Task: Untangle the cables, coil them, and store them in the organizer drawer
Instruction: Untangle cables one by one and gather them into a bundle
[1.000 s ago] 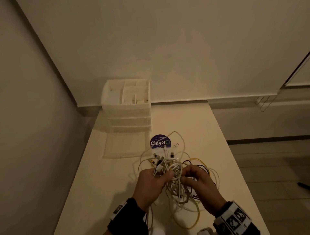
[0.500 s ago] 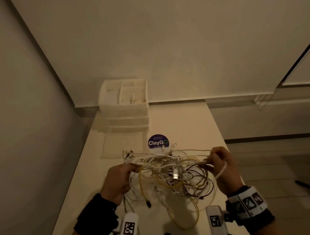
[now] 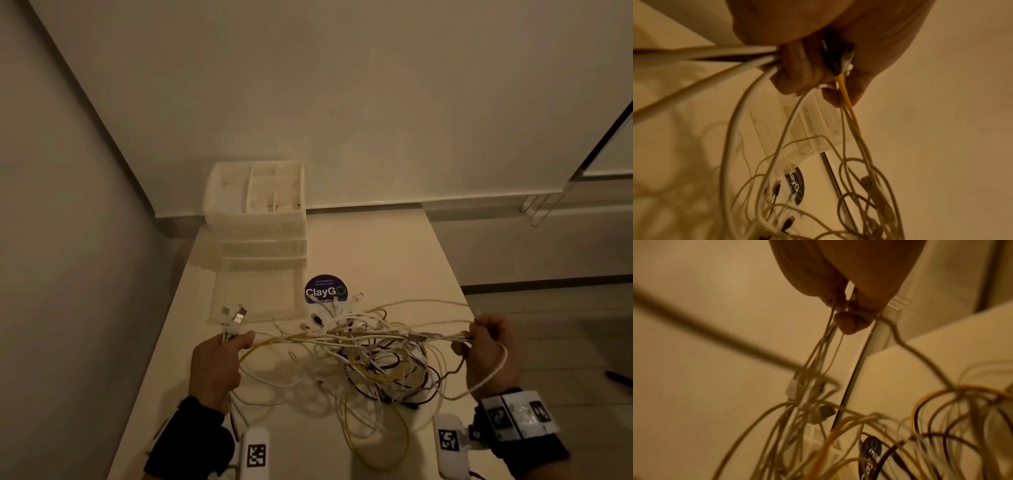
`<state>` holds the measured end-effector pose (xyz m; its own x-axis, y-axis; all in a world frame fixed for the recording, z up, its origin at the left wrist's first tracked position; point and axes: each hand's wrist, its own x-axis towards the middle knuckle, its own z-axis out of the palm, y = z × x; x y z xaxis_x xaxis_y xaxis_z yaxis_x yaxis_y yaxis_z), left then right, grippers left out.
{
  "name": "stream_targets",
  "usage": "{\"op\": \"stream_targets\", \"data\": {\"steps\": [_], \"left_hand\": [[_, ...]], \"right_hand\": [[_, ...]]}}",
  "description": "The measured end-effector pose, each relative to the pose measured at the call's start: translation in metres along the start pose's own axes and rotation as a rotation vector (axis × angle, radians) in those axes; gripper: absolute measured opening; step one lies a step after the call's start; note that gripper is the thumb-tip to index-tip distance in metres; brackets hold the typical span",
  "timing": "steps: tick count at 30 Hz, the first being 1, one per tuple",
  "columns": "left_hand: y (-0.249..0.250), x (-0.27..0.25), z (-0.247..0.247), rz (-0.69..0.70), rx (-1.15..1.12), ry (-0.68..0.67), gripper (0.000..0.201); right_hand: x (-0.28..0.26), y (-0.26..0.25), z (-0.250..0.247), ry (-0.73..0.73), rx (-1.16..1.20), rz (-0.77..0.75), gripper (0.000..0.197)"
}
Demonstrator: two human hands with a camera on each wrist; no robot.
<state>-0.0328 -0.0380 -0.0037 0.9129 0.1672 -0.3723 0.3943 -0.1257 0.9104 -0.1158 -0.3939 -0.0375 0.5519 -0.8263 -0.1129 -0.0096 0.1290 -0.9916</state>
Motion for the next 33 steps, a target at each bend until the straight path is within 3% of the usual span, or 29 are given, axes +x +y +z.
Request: {"op": "stream_targets", "data": {"steps": [2,4,7,13,16,19,22,24,26,28,30,33], "left_hand": [[-0.009,0.002,-0.002,0.019,0.043,0.028,0.022],[-0.017,0.004,-0.005,0.067,0.163,0.016,0.035],[-0.022,0.002,-0.013,0.093,0.297,0.073,0.032],[-0.032,-0.001,-0.019,0.223,0.354,0.134,0.030],[-0.034,-0.007,-0.023,0.269,0.332,0.086,0.032],[-0.037,-0.013,-0.021,0.334,0.408,-0.028,0.034],[-0.036,-0.018,-0.014,0.390,0.477,-0.093,0.033],[-0.029,-0.018,-0.013,0.428,0.492,-0.051,0.031],[-0.015,-0.015,-0.023,0.467,0.446,0.070,0.029],[0.005,-0.012,-0.041,0.514,0.395,0.188,0.021],[0.023,-0.012,-0.060,0.561,0.389,0.271,0.019],[0.034,-0.009,-0.070,0.649,0.345,0.262,0.026]], "right_hand": [[-0.004,0.007,-0.001,-0.021,-0.048,-0.023,0.026],[-0.010,0.009,-0.002,-0.192,-0.170,-0.062,0.018],[-0.013,0.020,-0.011,-0.505,-0.436,-0.091,0.007],[-0.001,0.037,-0.044,-0.826,-0.911,-0.029,0.044],[0.006,0.028,-0.047,-0.800,-0.996,-0.042,0.010],[0.013,0.019,-0.033,-0.691,-0.948,-0.066,0.019],[0.020,0.016,-0.010,-0.642,-0.850,-0.096,0.015],[0.025,0.014,0.001,-0.708,-0.806,-0.054,0.009],[0.026,0.015,0.000,-0.824,-0.889,-0.037,0.018],[0.026,0.017,-0.016,-0.887,-1.102,-0.101,0.033],[0.013,0.015,-0.033,-0.824,-1.272,-0.181,0.049],[-0.048,0.016,-0.033,-0.700,-1.211,-0.571,0.051]]}}
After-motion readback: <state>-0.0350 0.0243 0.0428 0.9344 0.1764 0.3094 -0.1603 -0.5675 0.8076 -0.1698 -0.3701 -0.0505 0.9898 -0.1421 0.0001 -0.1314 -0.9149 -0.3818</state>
